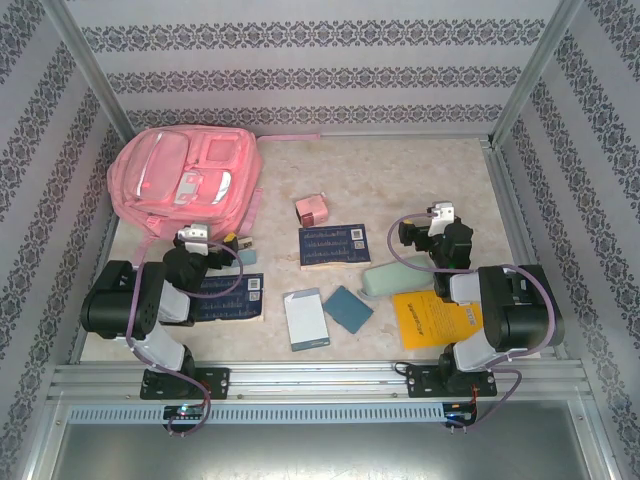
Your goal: Pack the student bag
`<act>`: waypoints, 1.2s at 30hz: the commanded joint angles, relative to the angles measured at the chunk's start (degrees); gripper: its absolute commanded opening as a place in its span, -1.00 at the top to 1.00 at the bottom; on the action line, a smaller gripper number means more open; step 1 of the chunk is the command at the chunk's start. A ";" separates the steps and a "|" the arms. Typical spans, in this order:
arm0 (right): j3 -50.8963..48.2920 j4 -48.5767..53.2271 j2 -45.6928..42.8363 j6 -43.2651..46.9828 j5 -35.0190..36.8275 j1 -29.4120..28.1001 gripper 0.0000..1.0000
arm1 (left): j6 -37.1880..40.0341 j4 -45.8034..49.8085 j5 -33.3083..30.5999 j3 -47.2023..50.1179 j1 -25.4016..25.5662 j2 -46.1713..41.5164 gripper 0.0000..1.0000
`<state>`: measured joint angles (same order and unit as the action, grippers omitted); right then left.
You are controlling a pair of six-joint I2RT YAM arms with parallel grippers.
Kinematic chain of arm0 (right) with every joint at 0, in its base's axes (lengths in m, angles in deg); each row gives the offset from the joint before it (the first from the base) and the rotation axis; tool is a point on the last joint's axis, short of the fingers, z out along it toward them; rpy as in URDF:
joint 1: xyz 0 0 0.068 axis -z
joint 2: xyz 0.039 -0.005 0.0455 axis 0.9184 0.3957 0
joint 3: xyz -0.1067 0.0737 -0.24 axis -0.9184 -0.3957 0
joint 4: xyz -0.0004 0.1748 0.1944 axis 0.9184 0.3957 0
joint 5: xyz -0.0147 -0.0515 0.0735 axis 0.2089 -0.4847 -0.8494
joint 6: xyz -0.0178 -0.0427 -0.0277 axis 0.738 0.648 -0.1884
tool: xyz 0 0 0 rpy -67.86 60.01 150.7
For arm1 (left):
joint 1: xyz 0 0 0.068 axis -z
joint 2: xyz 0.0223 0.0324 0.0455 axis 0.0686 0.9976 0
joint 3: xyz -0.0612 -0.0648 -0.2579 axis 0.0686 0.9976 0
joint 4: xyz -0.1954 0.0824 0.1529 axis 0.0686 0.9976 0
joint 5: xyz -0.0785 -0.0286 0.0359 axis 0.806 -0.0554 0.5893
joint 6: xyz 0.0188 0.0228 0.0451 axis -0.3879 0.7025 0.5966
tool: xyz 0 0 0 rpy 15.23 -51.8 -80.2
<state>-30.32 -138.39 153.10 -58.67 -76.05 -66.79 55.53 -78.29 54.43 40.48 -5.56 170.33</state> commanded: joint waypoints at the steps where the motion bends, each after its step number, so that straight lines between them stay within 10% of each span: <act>1: 0.81 -0.84 -0.07 -0.02 -1.04 0.71 -0.95 | 1.17 -2.09 2.15 0.46 -0.37 -0.29 -0.99; 28: 0.85 -0.72 -0.07 0.19 -0.67 0.45 -0.95 | -1.24 -6.28 -6.06 2.10 -0.24 0.40 -0.99; 32: 2.85 7.82 -5.16 1.19 0.75 -0.67 -0.95 | -2.51 -0.72 -10.47 4.74 -0.04 -11.52 -1.00; 36: 3.57 16.34 -19.85 0.61 10.32 -4.95 -0.95 | -12.11 29.92 -14.80 -3.27 0.71 -35.17 -1.00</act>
<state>-29.05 -126.91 141.93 -57.97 -72.14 -69.19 52.08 -68.00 44.86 43.30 -5.39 146.64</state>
